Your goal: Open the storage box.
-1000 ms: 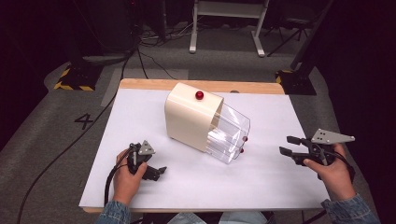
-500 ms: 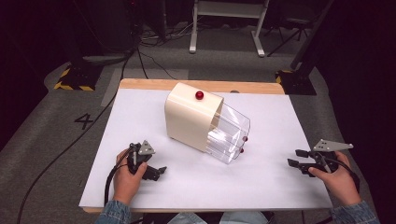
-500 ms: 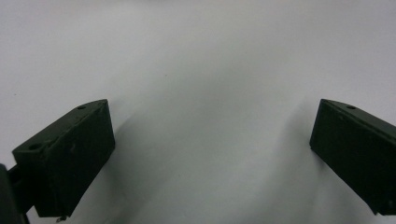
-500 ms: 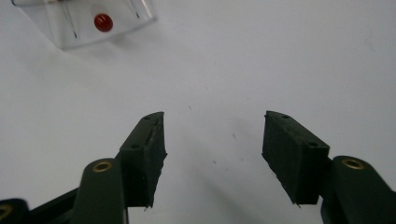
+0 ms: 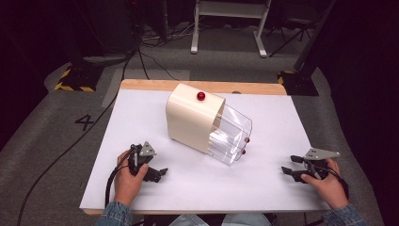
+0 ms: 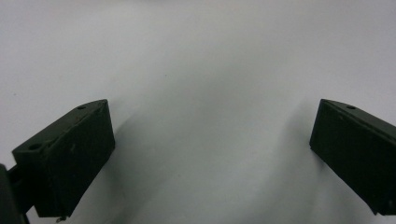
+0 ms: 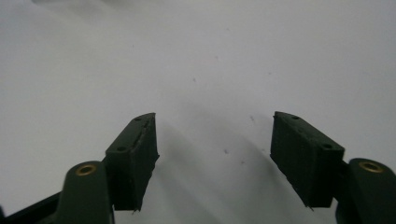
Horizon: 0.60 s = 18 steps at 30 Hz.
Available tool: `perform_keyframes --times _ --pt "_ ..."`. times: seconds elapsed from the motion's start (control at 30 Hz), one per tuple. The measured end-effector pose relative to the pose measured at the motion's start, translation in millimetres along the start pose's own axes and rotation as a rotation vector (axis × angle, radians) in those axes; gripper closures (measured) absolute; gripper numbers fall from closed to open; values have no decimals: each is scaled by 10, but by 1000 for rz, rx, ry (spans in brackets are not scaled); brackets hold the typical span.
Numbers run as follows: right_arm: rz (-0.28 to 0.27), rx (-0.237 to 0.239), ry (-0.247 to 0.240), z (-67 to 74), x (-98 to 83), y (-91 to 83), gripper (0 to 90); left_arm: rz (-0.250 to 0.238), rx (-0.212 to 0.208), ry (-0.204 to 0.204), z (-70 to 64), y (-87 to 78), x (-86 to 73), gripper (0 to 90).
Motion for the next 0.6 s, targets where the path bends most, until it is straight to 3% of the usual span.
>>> perform_keyframes --times 0.07,0.2,0.33,0.4,0.47,0.6 --pt "14 -7 -27 12 -22 35 268 0 0 0 0 0 0 0" --pt "-4 -20 29 -39 -52 56 178 0 0 0 0 0 0 0" --pt "8 -65 30 -58 -57 65 92 -1 1 1 0 0 0 0" --pt "17 -45 60 -79 -63 73 88 -1 1 1 0 0 0 0" --pt "16 -68 42 -69 -61 70 80 0 1 1 0 0 0 0" --pt "19 -56 57 -81 -65 78 77 0 2 1 1 0 0 0"
Point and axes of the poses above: each handheld gripper's, and its own axes: y roughly forward along the jaws, x roughly out of its top, z roughly to its left, the point moved 8 cm from there along y, roughly forward along the jaws, and after that the axes turned 4 degrees about -y, right-handed, at the moved point
